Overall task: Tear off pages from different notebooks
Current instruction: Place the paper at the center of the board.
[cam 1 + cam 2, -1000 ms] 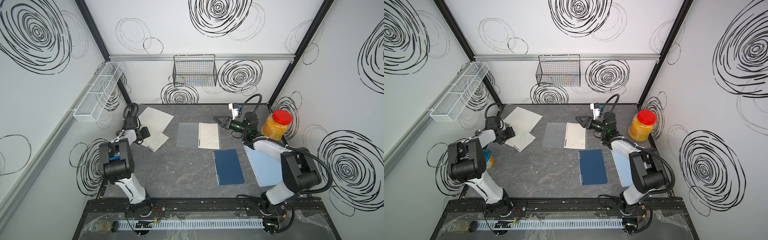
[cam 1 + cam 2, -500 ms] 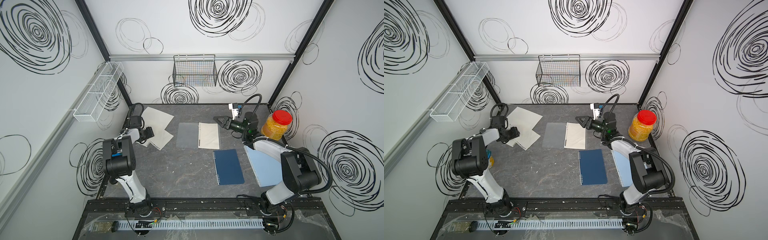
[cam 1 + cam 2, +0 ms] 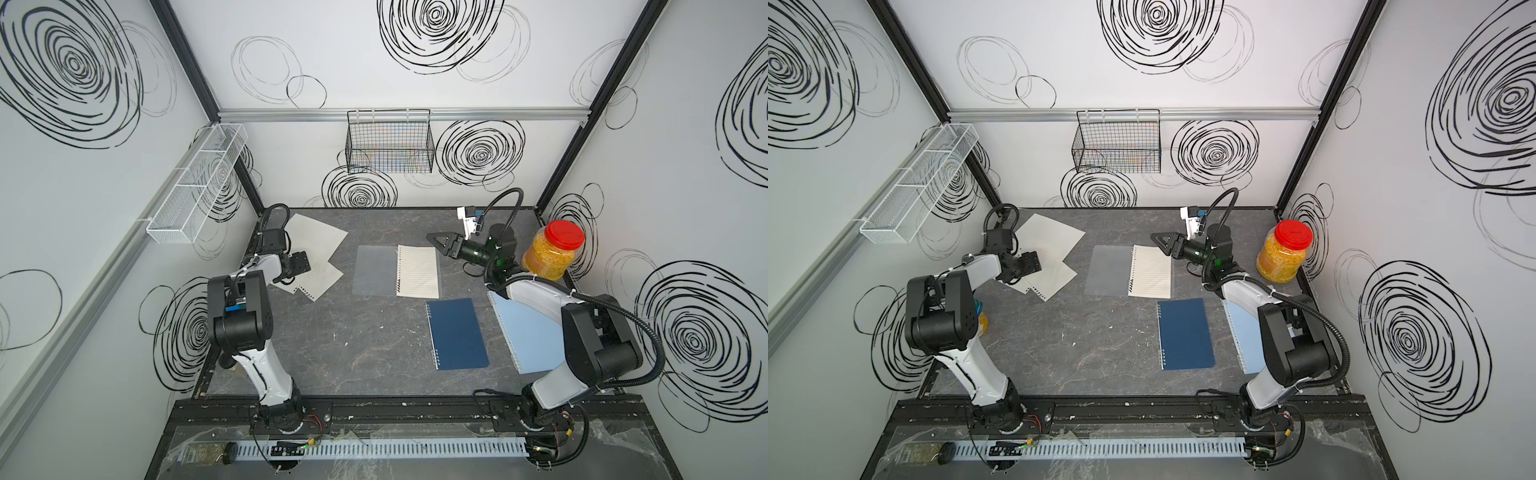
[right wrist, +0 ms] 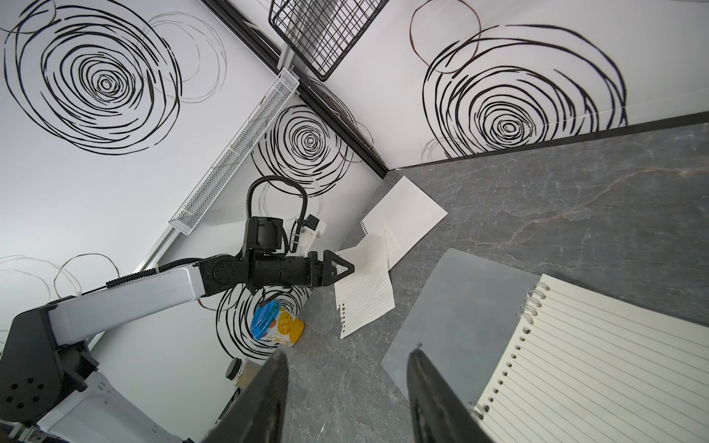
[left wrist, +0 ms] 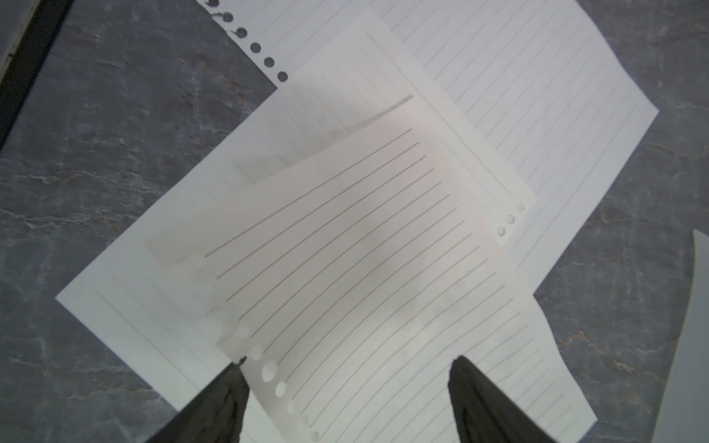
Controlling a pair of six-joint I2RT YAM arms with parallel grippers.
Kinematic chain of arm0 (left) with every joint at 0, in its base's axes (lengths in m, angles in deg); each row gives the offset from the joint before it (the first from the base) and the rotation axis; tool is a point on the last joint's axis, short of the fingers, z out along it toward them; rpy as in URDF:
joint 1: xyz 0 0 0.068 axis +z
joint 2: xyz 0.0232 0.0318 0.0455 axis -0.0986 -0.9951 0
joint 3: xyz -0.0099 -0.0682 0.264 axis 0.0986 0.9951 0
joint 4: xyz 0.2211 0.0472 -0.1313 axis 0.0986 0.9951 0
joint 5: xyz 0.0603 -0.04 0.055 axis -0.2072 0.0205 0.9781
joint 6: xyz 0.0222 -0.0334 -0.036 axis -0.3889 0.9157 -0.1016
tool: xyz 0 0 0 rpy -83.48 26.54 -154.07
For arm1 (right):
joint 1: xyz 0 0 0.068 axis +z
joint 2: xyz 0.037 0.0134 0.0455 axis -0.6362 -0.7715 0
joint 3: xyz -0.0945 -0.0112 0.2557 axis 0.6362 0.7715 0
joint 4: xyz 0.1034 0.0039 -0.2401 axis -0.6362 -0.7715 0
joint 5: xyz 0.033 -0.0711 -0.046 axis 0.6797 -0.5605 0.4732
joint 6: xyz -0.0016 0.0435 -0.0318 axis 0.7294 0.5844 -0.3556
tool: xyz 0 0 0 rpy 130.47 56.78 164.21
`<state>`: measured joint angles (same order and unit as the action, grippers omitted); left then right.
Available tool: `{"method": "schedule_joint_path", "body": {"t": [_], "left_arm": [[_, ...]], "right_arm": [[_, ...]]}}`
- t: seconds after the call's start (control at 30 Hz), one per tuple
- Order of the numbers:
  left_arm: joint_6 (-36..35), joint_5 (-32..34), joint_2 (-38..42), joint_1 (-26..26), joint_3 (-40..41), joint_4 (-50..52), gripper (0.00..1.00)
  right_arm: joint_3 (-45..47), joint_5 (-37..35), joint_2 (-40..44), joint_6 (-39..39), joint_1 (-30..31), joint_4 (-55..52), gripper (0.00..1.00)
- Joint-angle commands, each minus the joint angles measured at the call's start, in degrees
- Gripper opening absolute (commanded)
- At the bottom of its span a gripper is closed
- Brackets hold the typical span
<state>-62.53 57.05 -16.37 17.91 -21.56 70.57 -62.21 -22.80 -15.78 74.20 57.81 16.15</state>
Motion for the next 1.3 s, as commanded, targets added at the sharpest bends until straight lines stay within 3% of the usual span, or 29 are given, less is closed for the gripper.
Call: {"method": "schedule_joint_path", "body": {"t": [0.0, 0.27, 0.5, 0.9, 1.13, 1.27], "left_arm": [[-0.7, 3.5, 2.7, -1.0, -1.4, 0.2, 0.87], [-3.3, 10.6, 1.2, -5.3, -4.9, 5.0, 0.93], [-5.7, 15.7, -4.3, -9.2, -9.9, 10.0, 0.84], [-7.1, 20.2, -10.2, -10.8, -11.6, 12.5, 0.79], [-9.0, 29.0, -14.2, -13.5, -14.0, 16.5, 0.88], [-8.9, 28.9, -14.1, -13.9, -13.6, 16.0, 0.91]], "right_arm": [[-1.0, 0.1, -0.2, -0.5, 0.1, -0.5, 0.53], [-1.3, -0.1, -0.4, -0.8, 0.2, -1.1, 0.53], [-0.6, -0.3, 0.1, -1.2, 0.3, -1.3, 0.53], [0.3, -0.9, 1.1, -2.4, 0.2, -2.8, 0.53], [0.6, -0.9, 1.0, -2.1, 0.2, -2.2, 0.53], [0.9, -0.8, 1.1, -2.1, 0.2, -2.2, 0.54]]}}
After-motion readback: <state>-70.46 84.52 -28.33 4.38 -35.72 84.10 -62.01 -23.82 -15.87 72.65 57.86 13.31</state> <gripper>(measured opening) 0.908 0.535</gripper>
